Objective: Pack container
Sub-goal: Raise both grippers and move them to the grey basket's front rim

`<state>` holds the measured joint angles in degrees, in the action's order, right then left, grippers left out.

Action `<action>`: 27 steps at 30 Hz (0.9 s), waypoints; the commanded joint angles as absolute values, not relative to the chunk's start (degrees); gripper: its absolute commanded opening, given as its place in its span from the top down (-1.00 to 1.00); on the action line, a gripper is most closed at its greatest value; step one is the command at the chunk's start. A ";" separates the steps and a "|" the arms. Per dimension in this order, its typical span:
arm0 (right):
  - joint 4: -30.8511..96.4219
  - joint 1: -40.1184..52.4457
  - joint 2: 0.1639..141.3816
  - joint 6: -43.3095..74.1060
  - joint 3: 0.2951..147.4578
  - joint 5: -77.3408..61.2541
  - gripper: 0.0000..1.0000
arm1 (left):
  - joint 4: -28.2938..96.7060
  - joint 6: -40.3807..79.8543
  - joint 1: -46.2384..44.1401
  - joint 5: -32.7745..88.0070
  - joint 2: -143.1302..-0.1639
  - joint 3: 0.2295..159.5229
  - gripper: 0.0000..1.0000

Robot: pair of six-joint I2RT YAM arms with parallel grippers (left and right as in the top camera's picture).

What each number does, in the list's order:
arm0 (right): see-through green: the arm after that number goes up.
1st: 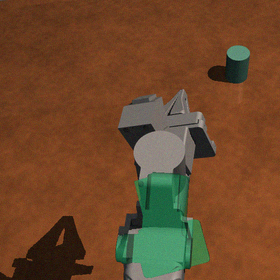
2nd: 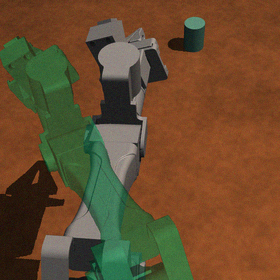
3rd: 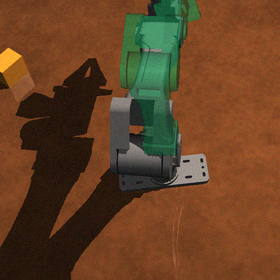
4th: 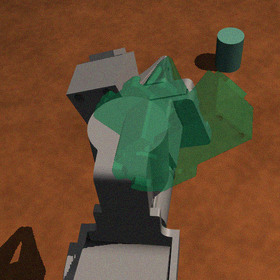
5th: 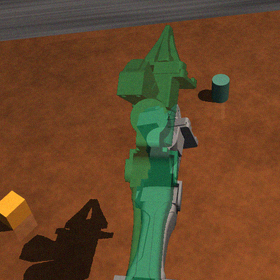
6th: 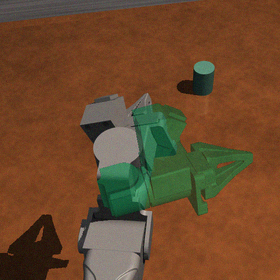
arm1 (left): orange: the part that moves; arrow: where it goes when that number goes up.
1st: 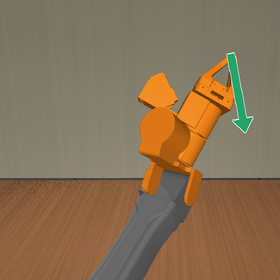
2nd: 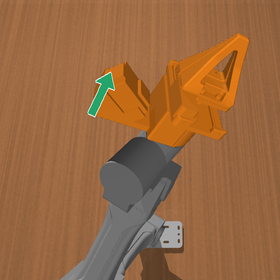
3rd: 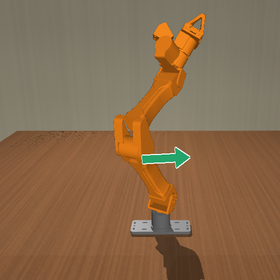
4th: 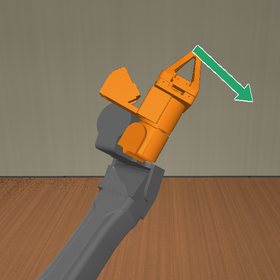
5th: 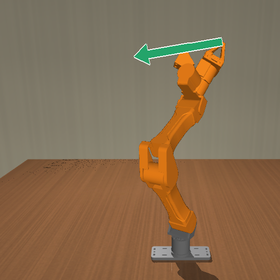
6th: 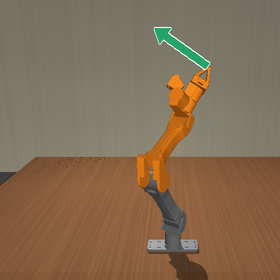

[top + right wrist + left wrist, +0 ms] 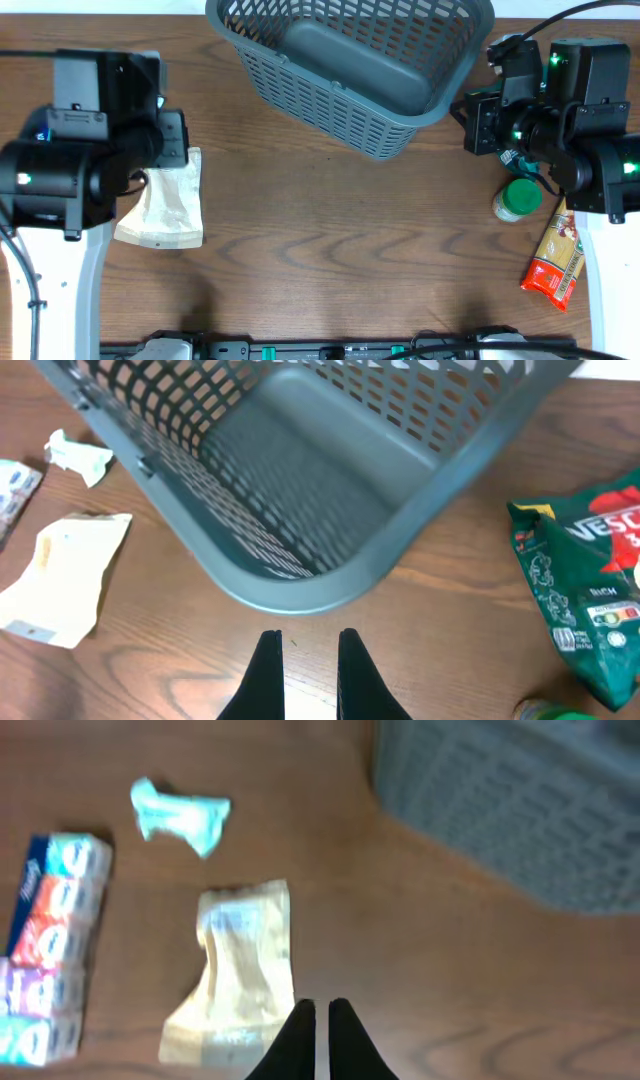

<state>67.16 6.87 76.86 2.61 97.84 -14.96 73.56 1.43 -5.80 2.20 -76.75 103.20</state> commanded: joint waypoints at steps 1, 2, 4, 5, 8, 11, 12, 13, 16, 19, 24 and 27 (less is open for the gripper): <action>67.99 9.56 76.53 0.03 100.03 -13.87 0.98 | 74.17 1.28 -5.98 2.15 -79.85 111.31 0.89; 68.51 10.52 76.55 -0.25 100.51 -12.88 0.97 | 74.81 1.26 -5.98 2.15 -81.21 113.91 0.89; 69.47 12.34 76.71 -0.75 101.43 -11.66 0.97 | 76.60 1.17 -6.00 2.20 -84.64 119.79 0.90; 69.82 13.34 76.88 -1.30 101.75 -11.62 0.97 | 77.47 0.82 -6.31 2.20 -86.61 122.72 0.89; 70.52 16.32 77.47 -4.32 101.89 -11.60 0.98 | 79.02 -0.86 -7.92 2.39 -92.07 129.84 0.90; 71.92 19.29 78.43 -9.67 101.89 -11.60 0.98 | 78.81 -3.62 -10.33 2.42 -96.47 134.39 0.89; 72.34 20.32 78.89 -11.55 101.89 -11.60 0.98 | 78.52 -5.04 -11.22 2.44 -97.76 135.37 0.89; 72.71 21.26 79.46 -13.21 101.89 -11.60 0.98 | 78.11 -6.42 -11.99 2.57 -98.74 135.90 0.89; 73.01 23.14 81.54 -16.16 101.89 -11.60 0.98 | 76.55 -10.04 -13.78 2.59 -100.62 135.96 0.89; 72.99 23.73 83.88 -17.82 101.89 -11.60 0.98 | 74.81 -12.14 -14.87 2.63 -102.15 135.94 0.89; 72.82 23.70 87.96 -20.14 101.89 -11.60 0.98 | 70.98 -14.83 -15.20 5.50 -104.38 135.94 0.89; 72.64 23.70 89.82 -20.88 101.89 -11.60 0.97 | 68.82 -15.00 -15.20 5.61 -105.47 135.94 0.88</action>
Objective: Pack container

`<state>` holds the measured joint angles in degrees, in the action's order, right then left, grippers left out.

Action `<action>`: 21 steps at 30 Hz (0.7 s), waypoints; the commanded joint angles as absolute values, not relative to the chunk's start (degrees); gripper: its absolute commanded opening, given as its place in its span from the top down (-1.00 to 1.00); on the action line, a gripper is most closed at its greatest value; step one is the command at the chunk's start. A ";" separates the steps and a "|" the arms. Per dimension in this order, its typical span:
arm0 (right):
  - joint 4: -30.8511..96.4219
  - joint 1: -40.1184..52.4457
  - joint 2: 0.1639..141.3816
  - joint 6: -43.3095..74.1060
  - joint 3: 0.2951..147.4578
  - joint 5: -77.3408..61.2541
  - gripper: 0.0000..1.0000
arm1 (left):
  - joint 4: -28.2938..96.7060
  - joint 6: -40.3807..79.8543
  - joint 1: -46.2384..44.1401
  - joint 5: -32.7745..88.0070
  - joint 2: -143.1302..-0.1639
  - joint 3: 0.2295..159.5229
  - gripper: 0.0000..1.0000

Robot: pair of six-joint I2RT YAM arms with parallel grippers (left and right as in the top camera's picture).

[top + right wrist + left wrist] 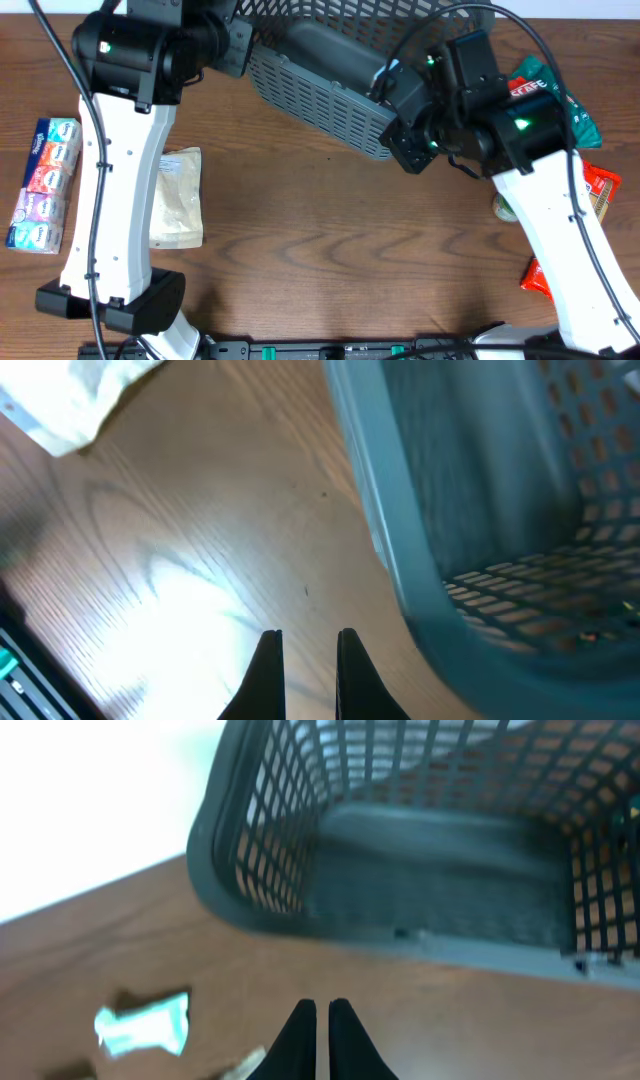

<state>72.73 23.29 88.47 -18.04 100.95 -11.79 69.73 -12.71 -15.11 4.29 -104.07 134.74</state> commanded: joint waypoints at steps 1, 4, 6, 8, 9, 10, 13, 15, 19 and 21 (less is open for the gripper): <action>72.51 23.70 90.28 -20.88 101.89 -11.57 0.98 | 68.29 -15.03 -15.20 5.61 -105.84 135.94 0.89; 71.94 23.70 91.72 -20.86 101.89 -11.57 0.98 | 66.92 -16.51 -15.20 5.61 -107.50 135.94 0.88; 71.53 23.70 92.23 -20.86 101.89 -11.57 0.97 | 66.50 -17.17 -15.20 5.61 -108.68 135.94 0.89; 71.13 23.66 92.31 -20.86 101.89 -11.55 0.98 | 66.19 -17.67 -15.20 5.61 -109.82 135.94 0.89; 70.91 23.66 92.31 -20.88 101.89 -11.51 0.98 | 65.89 -18.04 -15.20 5.63 -110.54 135.94 0.89; 70.67 23.66 92.31 -20.88 101.89 -11.33 0.98 | 65.65 -18.24 -15.20 5.63 -111.20 135.94 0.89; 70.30 23.66 92.31 -20.86 101.89 -11.09 0.97 | 65.01 -18.26 -15.20 5.65 -113.23 135.94 0.89; 70.26 23.66 92.31 -20.86 101.89 -10.81 0.98 | 64.84 -18.72 -15.20 5.65 -114.50 135.94 0.88; 70.26 23.66 92.44 -20.84 101.89 -9.47 0.97 | 64.34 -18.85 -15.20 5.65 -116.57 135.94 0.89; 70.26 23.66 92.60 -20.84 101.89 -8.97 0.97 | 63.90 -18.87 -15.20 5.65 -117.21 135.94 0.89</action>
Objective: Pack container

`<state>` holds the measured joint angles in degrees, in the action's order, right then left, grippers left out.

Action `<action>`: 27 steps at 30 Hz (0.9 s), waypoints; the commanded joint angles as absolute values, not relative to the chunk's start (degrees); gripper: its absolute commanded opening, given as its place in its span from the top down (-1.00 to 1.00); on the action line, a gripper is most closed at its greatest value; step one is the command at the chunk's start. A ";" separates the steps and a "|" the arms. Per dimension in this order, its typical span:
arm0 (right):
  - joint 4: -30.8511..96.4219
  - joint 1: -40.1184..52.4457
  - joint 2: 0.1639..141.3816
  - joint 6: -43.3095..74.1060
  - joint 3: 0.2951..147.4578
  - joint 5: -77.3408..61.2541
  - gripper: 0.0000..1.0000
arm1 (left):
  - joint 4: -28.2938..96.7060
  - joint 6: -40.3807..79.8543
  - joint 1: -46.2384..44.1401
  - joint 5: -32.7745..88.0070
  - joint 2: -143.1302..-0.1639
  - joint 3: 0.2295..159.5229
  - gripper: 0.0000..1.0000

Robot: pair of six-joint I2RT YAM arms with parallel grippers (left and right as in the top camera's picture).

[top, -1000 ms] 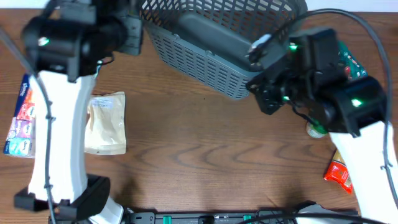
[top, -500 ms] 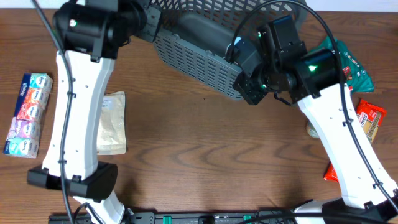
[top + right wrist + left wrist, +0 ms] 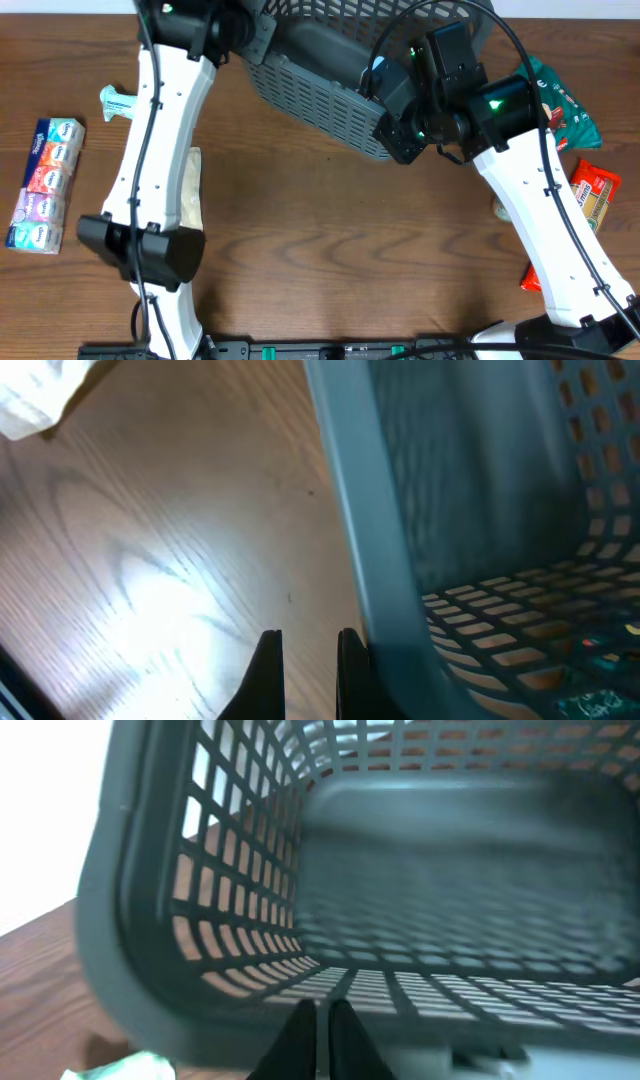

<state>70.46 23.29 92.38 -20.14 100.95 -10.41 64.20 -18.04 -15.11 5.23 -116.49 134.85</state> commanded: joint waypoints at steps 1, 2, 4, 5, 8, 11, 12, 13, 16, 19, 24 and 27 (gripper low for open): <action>70.26 23.66 92.71 -20.84 101.89 -8.97 0.97 | 63.66 -18.87 -15.20 5.65 -117.40 135.94 0.89; 70.26 23.66 92.77 -20.84 101.89 -8.97 0.98 | 63.44 -19.11 -15.20 5.65 -117.64 135.94 0.89; 70.28 23.66 92.90 -20.84 101.89 -8.97 0.98 | 62.87 -19.51 -15.20 5.63 -117.95 135.94 0.89; 70.28 23.66 92.92 -20.84 101.89 -8.97 0.98 | 62.61 -19.49 -15.20 5.65 -117.99 135.92 0.89; 70.26 23.66 92.92 -20.84 101.84 -8.97 0.98 | 61.60 -19.51 -15.20 5.63 -118.26 135.92 0.89; 70.26 23.62 92.95 -20.84 101.84 -8.54 0.98 | 61.10 -19.75 -15.18 5.63 -118.69 135.92 0.89; 70.26 23.59 92.95 -20.84 101.84 -8.23 0.98 | 61.01 -19.97 -15.18 5.61 -118.87 135.87 0.89; 70.28 23.59 92.92 -20.82 101.82 -7.88 0.98 | 60.97 -20.14 -15.18 5.61 -119.17 135.87 0.89; 70.28 23.59 92.92 -20.84 101.82 -7.57 0.97 | 61.14 -20.58 -15.18 5.61 -120.18 135.87 0.89; 70.28 23.57 92.95 -20.82 101.82 -7.44 0.97 | 61.17 -20.56 -15.20 5.61 -120.79 135.87 0.89; 70.26 22.96 92.95 -18.35 101.82 -4.05 0.97 | 62.41 -20.56 -15.18 5.61 -120.81 135.87 0.89; 70.28 22.33 92.95 -17.80 101.82 -3.81 0.97 | 65.12 -20.56 -15.20 5.61 -120.84 135.87 0.88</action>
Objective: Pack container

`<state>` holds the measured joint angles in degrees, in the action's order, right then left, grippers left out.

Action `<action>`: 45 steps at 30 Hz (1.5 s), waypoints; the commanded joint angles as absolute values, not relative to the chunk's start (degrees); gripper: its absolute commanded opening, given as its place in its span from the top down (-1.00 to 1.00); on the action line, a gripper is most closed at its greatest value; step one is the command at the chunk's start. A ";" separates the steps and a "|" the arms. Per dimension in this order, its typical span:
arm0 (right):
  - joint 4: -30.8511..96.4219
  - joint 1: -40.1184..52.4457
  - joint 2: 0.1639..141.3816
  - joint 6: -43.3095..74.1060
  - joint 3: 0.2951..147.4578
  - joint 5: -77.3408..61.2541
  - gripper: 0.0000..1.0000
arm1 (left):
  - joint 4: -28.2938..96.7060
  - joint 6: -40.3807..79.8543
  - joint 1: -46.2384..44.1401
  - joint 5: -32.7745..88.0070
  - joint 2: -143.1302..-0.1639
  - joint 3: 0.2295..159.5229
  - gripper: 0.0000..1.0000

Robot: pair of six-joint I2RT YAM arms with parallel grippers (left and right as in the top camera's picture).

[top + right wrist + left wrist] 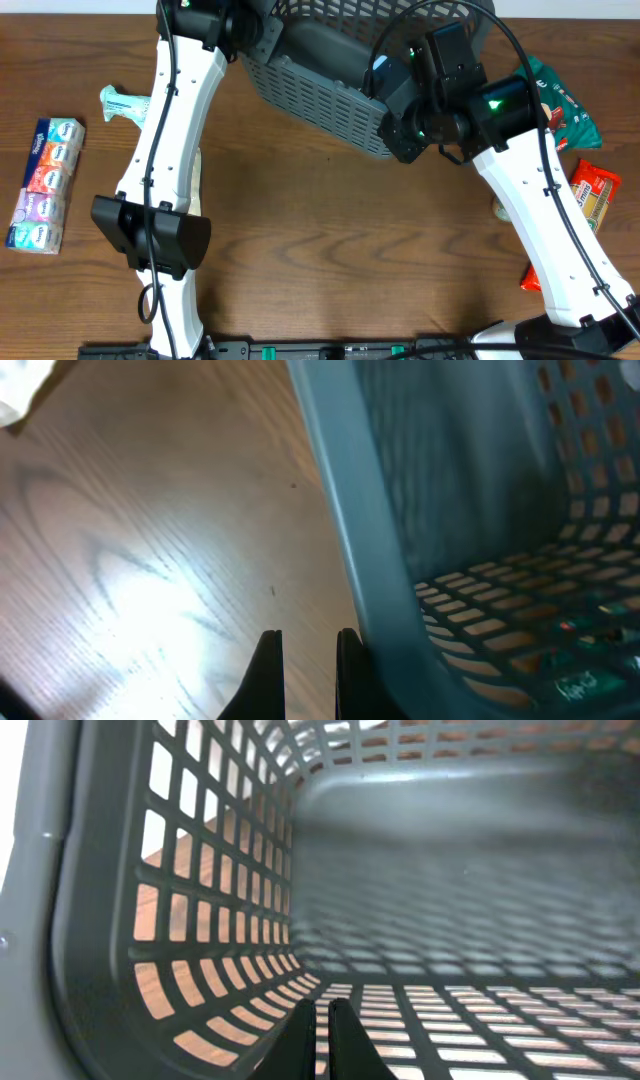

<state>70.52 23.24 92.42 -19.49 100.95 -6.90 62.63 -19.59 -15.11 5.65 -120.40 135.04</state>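
Note:
The grey mesh basket point(330, 60) stands tilted at the table's far middle. My left gripper point(258, 30) is at its left rim. In the left wrist view the basket's inner wall and floor point(450, 870) fill the frame, and the left gripper point(320, 1040) is shut with nothing between its fingers. My right gripper point(398, 135) is at the basket's near right corner. It point(305, 670) is open over the bare wood, with its right finger against the outside of the basket rim point(350, 560).
A tissue multipack point(42, 185) and a teal wrapper point(118, 100) lie at the left. A beige pouch point(194, 175) shows partly behind the left arm. At the right lie a green bag point(562, 100), a red pack point(590, 195) and an orange pasta pack point(535, 278).
My left gripper has gone from the basket's left rim to further inside it, so mesh now fills its view. The right gripper stays beside the basket's corner, a little closer to it.
Both arms were drawn back at the table's sides, the left shut above the beige pouch, the right facing the basket. Then both were stretched out to the basket. After that the left was at its left rim and the right at its near right corner, as now.

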 commanded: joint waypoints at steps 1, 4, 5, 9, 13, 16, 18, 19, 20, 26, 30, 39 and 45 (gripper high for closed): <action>70.28 22.13 92.95 -17.80 101.82 -3.84 0.97 | 65.91 -20.56 -15.18 5.61 -120.84 135.87 0.87; 70.11 21.71 92.95 -17.78 101.82 -3.81 0.98 | 68.23 -20.51 -15.20 5.58 -120.84 135.87 0.89; 70.04 21.56 92.95 -17.74 101.82 -3.79 0.98 | 69.08 -20.49 -15.20 5.61 -120.84 135.87 0.89; 69.58 21.06 92.95 -16.25 101.82 -2.35 0.98 | 72.40 -18.26 -15.20 5.61 -120.81 135.87 0.89; 68.75 20.27 92.95 -15.42 101.82 -1.32 0.97 | 76.18 -16.71 -15.27 5.61 -120.81 135.87 0.89; 68.25 19.86 92.95 -14.81 101.82 -1.30 0.98 | 78.39 -15.29 -15.27 5.61 -120.81 135.87 0.89; 68.14 19.79 92.92 -14.81 101.82 -1.28 0.98 | 79.11 -15.09 -15.27 5.61 -120.81 135.87 0.89; 68.07 19.79 92.95 -14.81 101.82 -1.28 0.98 | 79.33 -14.70 -15.31 5.63 -120.81 135.87 0.89; 68.03 19.79 92.92 -14.81 101.82 -1.28 0.98 | 79.70 -14.31 -15.35 5.63 -120.81 135.87 0.89; 67.92 19.79 92.92 -14.79 101.82 -1.28 0.98 | 81.06 -14.24 -16.40 5.61 -120.77 135.87 0.88; 67.94 19.79 92.92 -14.81 101.82 -1.28 0.97 | 81.67 -14.26 -17.32 5.58 -120.77 135.87 0.89; 67.96 19.79 92.92 -14.13 101.82 -1.30 0.97 | 82.28 -14.28 -17.61 5.56 -120.75 135.87 0.89; 68.12 19.92 92.90 -14.13 101.82 -1.32 0.97 | 82.26 -14.28 -17.61 5.56 -120.60 135.87 0.89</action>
<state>68.31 20.21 92.42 -15.14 100.95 -1.87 81.38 -14.81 -17.37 5.63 -120.38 135.79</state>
